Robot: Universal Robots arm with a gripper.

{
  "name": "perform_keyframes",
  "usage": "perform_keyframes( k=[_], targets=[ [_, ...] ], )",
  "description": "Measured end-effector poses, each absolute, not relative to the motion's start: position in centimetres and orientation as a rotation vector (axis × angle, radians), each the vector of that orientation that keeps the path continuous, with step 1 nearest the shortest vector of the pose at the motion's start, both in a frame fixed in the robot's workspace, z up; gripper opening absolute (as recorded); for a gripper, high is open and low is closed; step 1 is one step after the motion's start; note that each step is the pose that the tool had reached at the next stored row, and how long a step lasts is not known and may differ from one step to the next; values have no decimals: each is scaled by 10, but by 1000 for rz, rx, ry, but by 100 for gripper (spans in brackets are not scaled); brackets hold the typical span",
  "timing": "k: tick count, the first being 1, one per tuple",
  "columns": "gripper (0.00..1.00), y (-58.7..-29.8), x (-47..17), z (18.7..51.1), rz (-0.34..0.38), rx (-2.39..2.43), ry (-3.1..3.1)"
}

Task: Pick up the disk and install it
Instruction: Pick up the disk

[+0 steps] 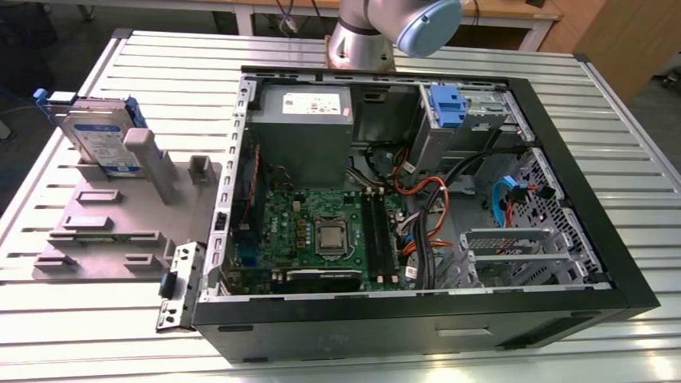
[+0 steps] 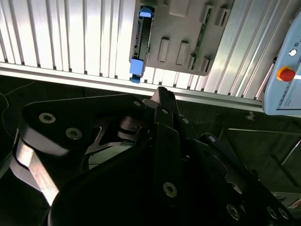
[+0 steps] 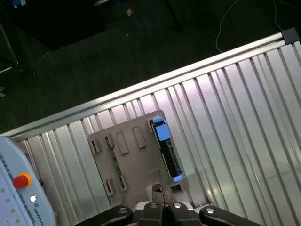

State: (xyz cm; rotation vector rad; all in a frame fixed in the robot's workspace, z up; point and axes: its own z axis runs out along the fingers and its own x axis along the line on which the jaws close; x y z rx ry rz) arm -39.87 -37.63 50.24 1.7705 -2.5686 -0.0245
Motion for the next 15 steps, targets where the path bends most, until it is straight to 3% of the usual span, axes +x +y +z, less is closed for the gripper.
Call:
perform_keyframes(
  k=[15],
  targets=[
    [11, -376, -400, 475, -22, 1772, -2570]
  ],
)
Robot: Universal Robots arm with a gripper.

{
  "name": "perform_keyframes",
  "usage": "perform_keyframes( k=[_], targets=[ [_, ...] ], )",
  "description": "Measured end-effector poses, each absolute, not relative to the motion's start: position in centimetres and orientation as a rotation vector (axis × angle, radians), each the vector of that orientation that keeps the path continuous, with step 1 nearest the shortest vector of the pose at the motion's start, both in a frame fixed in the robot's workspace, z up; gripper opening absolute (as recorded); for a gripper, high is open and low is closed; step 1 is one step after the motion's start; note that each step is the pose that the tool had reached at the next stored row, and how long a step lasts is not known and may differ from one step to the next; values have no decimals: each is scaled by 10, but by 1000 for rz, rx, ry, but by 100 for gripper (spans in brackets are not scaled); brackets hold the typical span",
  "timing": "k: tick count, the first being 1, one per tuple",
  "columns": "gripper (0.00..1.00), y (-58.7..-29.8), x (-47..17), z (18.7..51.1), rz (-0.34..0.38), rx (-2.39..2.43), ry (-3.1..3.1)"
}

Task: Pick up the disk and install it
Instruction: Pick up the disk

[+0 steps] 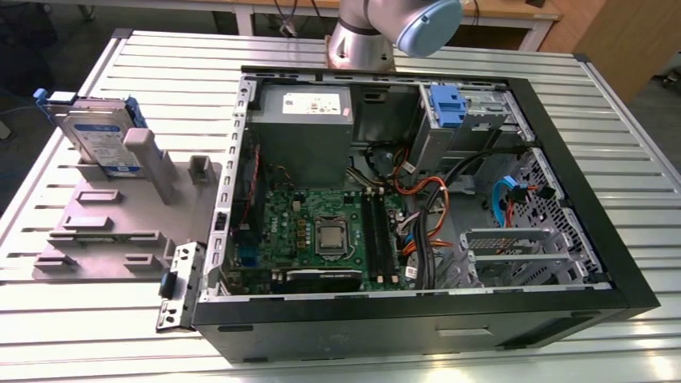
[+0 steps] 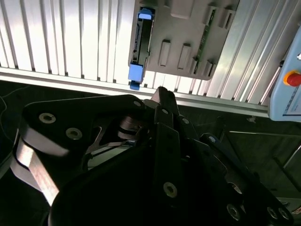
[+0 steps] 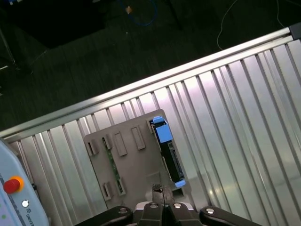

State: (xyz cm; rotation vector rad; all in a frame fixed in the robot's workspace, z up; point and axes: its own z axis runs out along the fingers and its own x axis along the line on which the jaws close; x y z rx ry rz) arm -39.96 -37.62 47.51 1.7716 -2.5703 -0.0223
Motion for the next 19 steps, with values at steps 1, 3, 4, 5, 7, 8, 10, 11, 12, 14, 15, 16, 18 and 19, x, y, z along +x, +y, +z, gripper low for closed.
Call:
perform_keyframes(
  k=[1, 3, 4, 5, 7, 8, 10, 11, 12, 14, 15, 16, 18, 19],
  targets=[
    [11, -376, -400, 473, -22, 1772, -2570],
    [11, -376, -400, 470, -22, 1772, -2571],
    [11, -376, -400, 468, -22, 1772, -2571],
    [11, -376, -400, 466, -22, 1772, -2571],
    [11, -376, -400, 462, -21, 1772, -2571],
    [11, -376, -400, 460, -21, 1772, -2571],
    [11, -376, -400, 457, -21, 1772, -2571],
    [11, -376, -400, 455, -21, 1773, -2572],
    [11, -376, -400, 453, -20, 1773, -2572],
    [11, -376, -400, 450, -20, 1773, -2572],
    [11, -376, -400, 448, -20, 1773, -2572],
    [11, -376, -400, 446, -20, 1773, -2572],
    [11, -376, -401, 442, -20, 1773, -2572],
    [11, -376, -401, 441, -19, 1773, -2573]
  ],
)
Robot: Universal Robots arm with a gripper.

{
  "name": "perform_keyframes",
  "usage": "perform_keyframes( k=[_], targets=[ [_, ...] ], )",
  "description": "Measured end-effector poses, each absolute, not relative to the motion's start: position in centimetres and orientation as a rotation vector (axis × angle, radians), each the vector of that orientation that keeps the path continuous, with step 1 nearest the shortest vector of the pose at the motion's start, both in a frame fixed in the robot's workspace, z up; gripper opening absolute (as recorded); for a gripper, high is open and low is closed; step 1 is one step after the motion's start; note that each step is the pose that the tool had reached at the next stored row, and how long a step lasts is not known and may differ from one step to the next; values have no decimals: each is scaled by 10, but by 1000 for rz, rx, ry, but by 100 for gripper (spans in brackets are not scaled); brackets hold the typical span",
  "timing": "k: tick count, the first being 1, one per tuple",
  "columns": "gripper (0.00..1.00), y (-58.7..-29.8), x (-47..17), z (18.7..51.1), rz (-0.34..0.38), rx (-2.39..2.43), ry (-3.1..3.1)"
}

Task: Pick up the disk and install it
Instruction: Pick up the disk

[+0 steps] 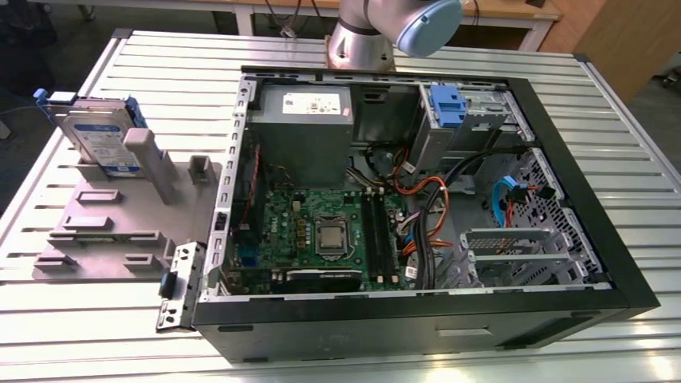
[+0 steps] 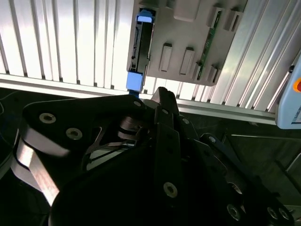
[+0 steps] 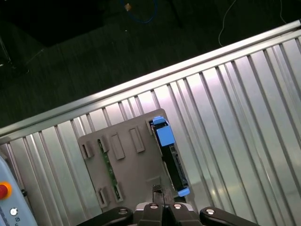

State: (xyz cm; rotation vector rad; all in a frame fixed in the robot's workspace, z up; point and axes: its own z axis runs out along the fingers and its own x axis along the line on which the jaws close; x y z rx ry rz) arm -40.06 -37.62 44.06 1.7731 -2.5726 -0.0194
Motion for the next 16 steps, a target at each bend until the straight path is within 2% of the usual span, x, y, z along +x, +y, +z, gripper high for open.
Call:
perform_keyframes(
  k=[16],
  targets=[
    [11, -376, -401, 411, -17, 1774, -2574]
  ],
)
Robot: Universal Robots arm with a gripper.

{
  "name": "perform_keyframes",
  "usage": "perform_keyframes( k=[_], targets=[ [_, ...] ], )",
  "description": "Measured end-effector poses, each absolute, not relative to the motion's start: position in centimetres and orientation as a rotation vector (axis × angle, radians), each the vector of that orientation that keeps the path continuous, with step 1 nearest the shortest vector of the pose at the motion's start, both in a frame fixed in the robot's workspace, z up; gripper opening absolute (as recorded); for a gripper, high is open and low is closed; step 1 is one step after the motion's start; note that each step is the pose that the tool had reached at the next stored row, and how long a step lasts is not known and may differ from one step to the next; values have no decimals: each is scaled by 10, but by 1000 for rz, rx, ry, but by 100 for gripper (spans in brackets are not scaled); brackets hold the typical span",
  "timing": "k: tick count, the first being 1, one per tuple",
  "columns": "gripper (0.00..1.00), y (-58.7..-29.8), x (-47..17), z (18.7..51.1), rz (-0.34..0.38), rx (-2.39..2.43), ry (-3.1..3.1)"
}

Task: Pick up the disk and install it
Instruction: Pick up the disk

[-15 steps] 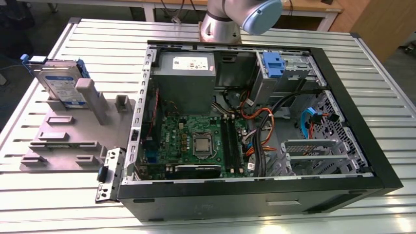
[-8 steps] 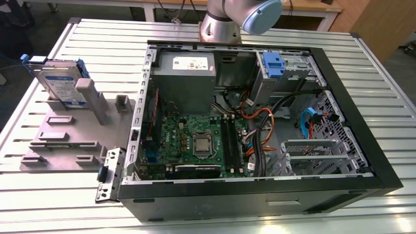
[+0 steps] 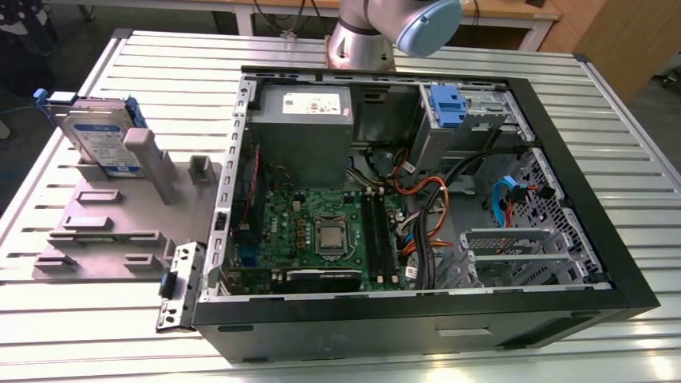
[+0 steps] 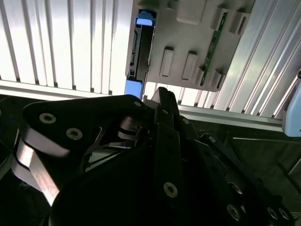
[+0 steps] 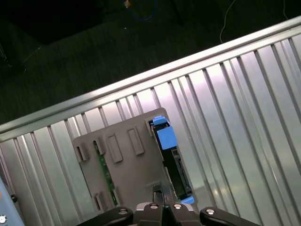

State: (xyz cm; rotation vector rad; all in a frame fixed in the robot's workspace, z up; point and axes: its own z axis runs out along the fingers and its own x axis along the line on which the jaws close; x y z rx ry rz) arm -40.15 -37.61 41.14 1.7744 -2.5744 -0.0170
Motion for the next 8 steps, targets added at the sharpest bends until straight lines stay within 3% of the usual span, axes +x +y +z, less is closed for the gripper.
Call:
perform_keyframes(
  k=[8],
  targets=[
    [11, -376, -402, 397, -16, 1775, -2575]
  ],
)
